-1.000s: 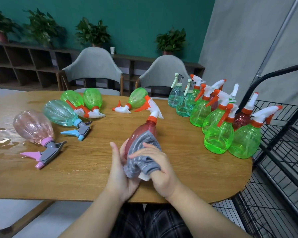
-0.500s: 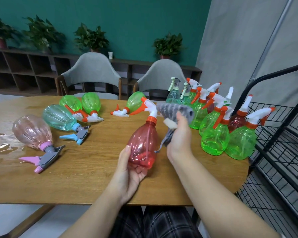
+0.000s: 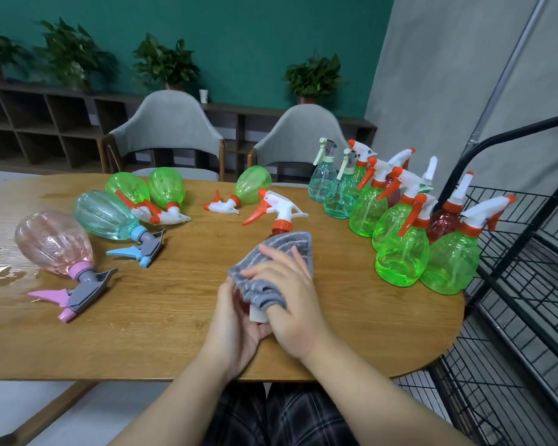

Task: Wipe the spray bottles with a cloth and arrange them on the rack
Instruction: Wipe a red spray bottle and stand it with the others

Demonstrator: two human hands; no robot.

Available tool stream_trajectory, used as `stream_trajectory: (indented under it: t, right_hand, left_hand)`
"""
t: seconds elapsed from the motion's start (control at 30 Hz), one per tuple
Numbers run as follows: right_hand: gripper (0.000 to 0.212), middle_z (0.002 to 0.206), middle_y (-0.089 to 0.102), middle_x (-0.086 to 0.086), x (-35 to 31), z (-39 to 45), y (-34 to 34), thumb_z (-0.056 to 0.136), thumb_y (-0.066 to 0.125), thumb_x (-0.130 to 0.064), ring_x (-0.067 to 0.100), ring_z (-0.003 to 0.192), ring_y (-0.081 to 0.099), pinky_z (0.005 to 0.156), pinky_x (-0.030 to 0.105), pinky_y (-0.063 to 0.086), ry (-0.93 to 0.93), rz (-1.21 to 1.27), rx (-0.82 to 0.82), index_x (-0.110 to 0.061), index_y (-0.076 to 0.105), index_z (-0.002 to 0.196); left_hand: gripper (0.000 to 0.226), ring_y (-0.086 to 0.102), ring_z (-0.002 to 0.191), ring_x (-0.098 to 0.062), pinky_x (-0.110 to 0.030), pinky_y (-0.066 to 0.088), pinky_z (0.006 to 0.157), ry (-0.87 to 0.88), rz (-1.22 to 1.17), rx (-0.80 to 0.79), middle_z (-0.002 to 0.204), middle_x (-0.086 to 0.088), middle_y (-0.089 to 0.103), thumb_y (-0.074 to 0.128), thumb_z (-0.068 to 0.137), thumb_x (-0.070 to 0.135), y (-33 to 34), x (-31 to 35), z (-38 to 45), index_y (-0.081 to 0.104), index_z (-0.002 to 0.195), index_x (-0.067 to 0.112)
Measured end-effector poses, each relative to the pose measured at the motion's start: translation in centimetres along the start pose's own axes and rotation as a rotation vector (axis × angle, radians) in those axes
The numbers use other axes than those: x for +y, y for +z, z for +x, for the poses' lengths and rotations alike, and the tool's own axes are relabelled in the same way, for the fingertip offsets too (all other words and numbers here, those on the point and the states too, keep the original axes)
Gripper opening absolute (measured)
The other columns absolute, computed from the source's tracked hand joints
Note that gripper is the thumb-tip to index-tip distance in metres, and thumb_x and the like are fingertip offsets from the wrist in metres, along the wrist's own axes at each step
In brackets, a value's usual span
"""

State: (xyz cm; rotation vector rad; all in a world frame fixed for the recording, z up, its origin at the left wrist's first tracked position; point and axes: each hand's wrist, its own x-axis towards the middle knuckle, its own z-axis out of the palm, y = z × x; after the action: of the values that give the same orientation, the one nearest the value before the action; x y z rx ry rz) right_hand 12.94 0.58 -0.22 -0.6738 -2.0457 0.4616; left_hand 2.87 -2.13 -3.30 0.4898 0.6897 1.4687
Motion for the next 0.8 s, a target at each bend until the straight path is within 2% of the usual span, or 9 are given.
stream_trajectory:
  t: [0.13, 0.27, 0.37, 0.43, 0.53, 0.6, 0.7, 0.77, 0.8]
  right_hand:
    - [0.043, 0.094, 0.072, 0.006, -0.4, -1.1, 0.1, 0.059, 0.039, -0.026, 0.002, 0.111, 0.055, 0.115, 0.025, 0.017, -0.079, 0.082, -0.026, -0.004, 0.072, 0.076]
    - [0.028, 0.078, 0.071, 0.002, -1.0, -1.9, -0.5, 0.069, 0.044, -0.023, 0.014, 0.082, 0.065, 0.105, 0.029, 0.036, 0.029, 0.383, -0.029, -0.009, 0.069, 0.068]
    - [0.023, 0.059, 0.065, 0.008, -2.8, -0.5, -2.0, 0.072, 0.050, -0.024, 0.024, 0.063, 0.063, 0.078, 0.033, 0.052, 0.465, 0.907, 0.281, -0.004, 0.059, 0.066]
    - [0.025, 0.060, 0.065, 0.009, -3.2, 1.0, -3.0, 0.089, 0.045, -0.022, 0.023, 0.061, 0.064, 0.067, 0.032, 0.052, 0.716, 1.149, 0.558, -0.005, 0.057, 0.074]
    - [0.026, 0.069, 0.066, 0.004, -3.1, 3.5, -4.6, 0.098, 0.044, -0.023, 0.018, 0.065, 0.064, 0.068, 0.031, 0.050, 0.777, 1.254, 0.792, -0.013, 0.059, 0.079]
    - [0.020, 0.071, 0.061, 0.000, -2.8, 4.5, -4.7, 0.097, 0.047, -0.022, 0.013, 0.065, 0.058, 0.066, 0.026, 0.046, 0.745, 1.157, 0.754, -0.014, 0.057, 0.081]
    - [0.017, 0.073, 0.058, -0.002, -2.5, 5.0, -3.9, 0.097, 0.049, -0.024, 0.003, 0.057, 0.058, 0.058, 0.019, 0.044, 0.656, 0.771, 0.475, -0.010, 0.057, 0.094]
    - [0.026, 0.106, 0.065, 0.000, -1.6, 4.4, -2.7, 0.096, 0.048, -0.027, -0.004, 0.094, 0.063, 0.086, 0.020, 0.049, 0.517, 0.459, 0.224, -0.011, 0.059, 0.113]
    - [0.035, 0.133, 0.056, -0.001, -1.1, 4.0, -2.0, 0.093, 0.045, -0.028, -0.003, 0.124, 0.047, 0.108, 0.026, 0.035, 0.409, 0.288, 0.092, -0.016, 0.058, 0.124]
  left_hand:
    - [0.086, 0.072, 0.097, -0.027, -0.032, 0.060, 0.067, -0.055, -0.071, 0.000, 0.116, -0.023, 0.068, 0.025, 0.087, 0.073, -0.1, 0.4, -0.2, 0.060, 0.122, 0.003]
    - [0.085, 0.072, 0.093, -0.029, -0.036, 0.061, 0.067, -0.080, -0.030, 0.007, 0.111, -0.024, 0.070, 0.041, 0.078, 0.072, 0.0, 0.6, -0.3, 0.060, 0.123, 0.002]
    - [0.100, 0.070, 0.100, -0.031, -0.038, 0.060, 0.069, -0.006, -0.037, 0.038, 0.122, -0.024, 0.065, 0.076, 0.064, 0.066, -0.1, 0.5, -0.1, 0.050, 0.137, 0.004]
    - [0.116, 0.071, 0.095, -0.030, -0.037, 0.059, 0.065, 0.040, -0.030, 0.063, 0.125, -0.022, 0.064, 0.088, 0.045, 0.063, -0.2, 0.3, 0.0, 0.046, 0.140, 0.011]
    - [0.111, 0.068, 0.104, -0.034, -0.038, 0.059, 0.067, 0.044, -0.032, 0.036, 0.127, -0.021, 0.063, 0.089, 0.045, 0.061, -0.2, 0.1, -0.1, 0.047, 0.138, 0.016]
    - [0.092, 0.068, 0.103, -0.034, -0.038, 0.059, 0.065, 0.035, -0.043, 0.033, 0.125, -0.021, 0.064, 0.081, 0.061, 0.059, -0.3, 0.0, -0.2, 0.050, 0.135, 0.015]
    - [0.062, 0.068, 0.100, -0.031, -0.037, 0.059, 0.061, 0.048, 0.000, 0.010, 0.119, -0.019, 0.068, 0.055, 0.079, 0.050, -0.1, -0.1, -0.2, 0.055, 0.129, 0.014]
    - [0.057, 0.072, 0.089, -0.026, -0.036, 0.060, 0.059, 0.061, 0.026, -0.006, 0.109, -0.017, 0.072, 0.051, 0.079, 0.047, 0.1, -0.2, -0.1, 0.059, 0.124, 0.012]
    - [0.055, 0.073, 0.085, -0.023, -0.037, 0.060, 0.060, 0.067, 0.041, -0.003, 0.105, -0.015, 0.073, 0.051, 0.079, 0.046, 0.2, -0.2, -0.1, 0.060, 0.121, 0.013]
